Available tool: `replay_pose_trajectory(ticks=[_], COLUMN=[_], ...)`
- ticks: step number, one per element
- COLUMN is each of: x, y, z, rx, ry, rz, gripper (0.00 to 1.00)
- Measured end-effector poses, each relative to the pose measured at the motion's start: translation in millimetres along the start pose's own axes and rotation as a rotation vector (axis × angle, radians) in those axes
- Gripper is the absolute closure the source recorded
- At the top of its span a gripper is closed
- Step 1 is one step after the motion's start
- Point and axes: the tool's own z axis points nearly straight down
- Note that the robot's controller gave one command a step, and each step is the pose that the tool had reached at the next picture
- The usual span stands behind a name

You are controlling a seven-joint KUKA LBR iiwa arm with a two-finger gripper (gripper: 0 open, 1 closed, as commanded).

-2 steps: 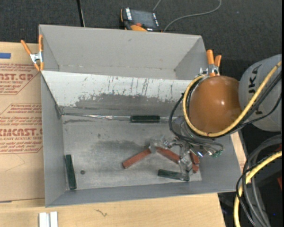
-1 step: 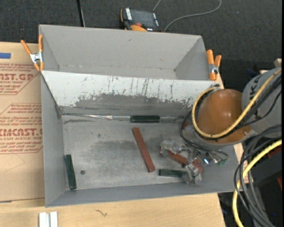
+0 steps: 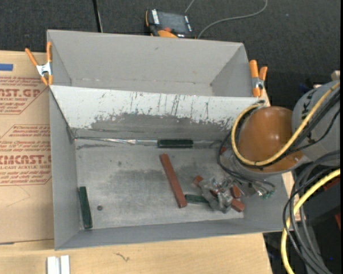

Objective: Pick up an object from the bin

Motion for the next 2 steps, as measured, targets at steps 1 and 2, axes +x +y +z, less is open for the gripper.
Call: replay_pose_trajectory(ticks=[1,2], x=[1.2,-9.6], y=[-0.1,11.3], z=[2.1,2.5], rx=[0.0,-0.002], ry=[0.001,0.005], rz=[-0.001,0.044], gripper=[0.0,0.0])
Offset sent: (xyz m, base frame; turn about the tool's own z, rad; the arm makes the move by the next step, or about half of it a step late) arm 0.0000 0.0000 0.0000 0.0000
